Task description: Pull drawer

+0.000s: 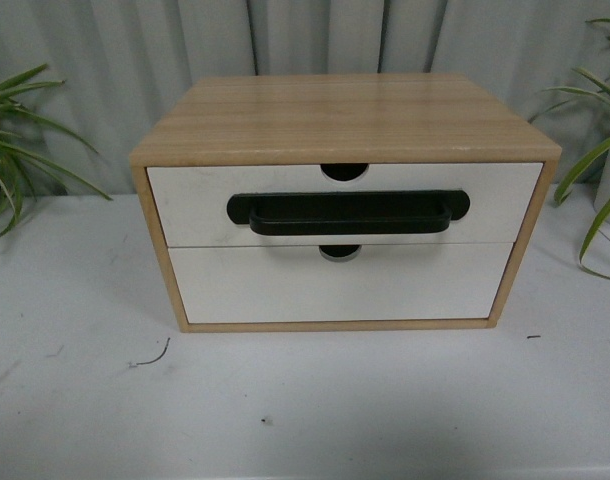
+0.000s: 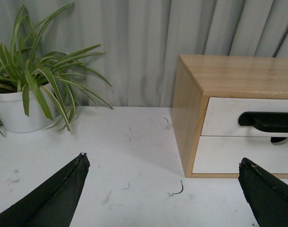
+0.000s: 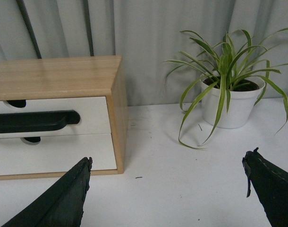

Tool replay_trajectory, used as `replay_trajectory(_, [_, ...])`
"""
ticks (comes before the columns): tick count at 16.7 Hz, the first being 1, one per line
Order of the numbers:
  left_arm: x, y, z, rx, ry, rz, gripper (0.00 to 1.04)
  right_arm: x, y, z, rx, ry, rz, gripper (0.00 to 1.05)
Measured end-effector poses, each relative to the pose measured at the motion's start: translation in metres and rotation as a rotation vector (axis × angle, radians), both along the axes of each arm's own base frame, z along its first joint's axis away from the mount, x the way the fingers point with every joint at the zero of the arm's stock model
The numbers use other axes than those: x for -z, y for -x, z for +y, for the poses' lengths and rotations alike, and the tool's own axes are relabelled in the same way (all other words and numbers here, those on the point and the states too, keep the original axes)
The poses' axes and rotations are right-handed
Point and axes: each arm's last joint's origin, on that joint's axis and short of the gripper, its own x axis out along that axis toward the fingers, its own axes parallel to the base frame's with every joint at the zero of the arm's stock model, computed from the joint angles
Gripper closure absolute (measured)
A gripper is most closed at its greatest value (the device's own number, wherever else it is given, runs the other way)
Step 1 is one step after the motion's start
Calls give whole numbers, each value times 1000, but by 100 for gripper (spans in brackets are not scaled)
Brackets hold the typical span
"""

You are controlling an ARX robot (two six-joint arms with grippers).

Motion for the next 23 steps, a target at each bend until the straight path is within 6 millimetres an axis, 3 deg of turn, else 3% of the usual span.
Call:
replay_trajectory(11, [0, 0, 0, -1, 0, 1, 7, 1, 0, 0, -4, -1, 10, 6])
replay_trajectory(12, [1, 0, -3, -105, 74, 201, 7, 2, -1, 1, -71, -23, 157, 6])
replay_trajectory(13, [-9, -2, -7, -212, 138, 323, 7, -4, -8, 2, -101, -35, 195, 6])
replay_trajectory(14, [-23, -2, -6, -311, 223, 255, 7, -21, -16, 3, -112, -31, 135, 6])
replay_trajectory(16, [-51, -7, -7, -297, 307, 112, 7, -46, -39, 5, -123, -14, 62, 6])
replay_trajectory(17, [-54, -23, -9, -271, 307, 111, 7, -57, -59, 8, -140, -5, 41, 6])
replay_trajectory(18, [-53, -42, -10, -242, 301, 127, 7, -69, -81, 13, -141, 2, 24, 6])
replay_trajectory(20, [-71, -92, -18, -155, 300, 101, 7, -84, -131, 23, -145, 8, 25, 6])
replay_trajectory(21, [-78, -115, -27, -118, 286, 99, 7, -88, -158, 31, -150, 35, 40, 6])
replay_trajectory(23, [-79, -154, -50, 25, 202, 186, 7, -89, -193, 50, -208, 147, 58, 6])
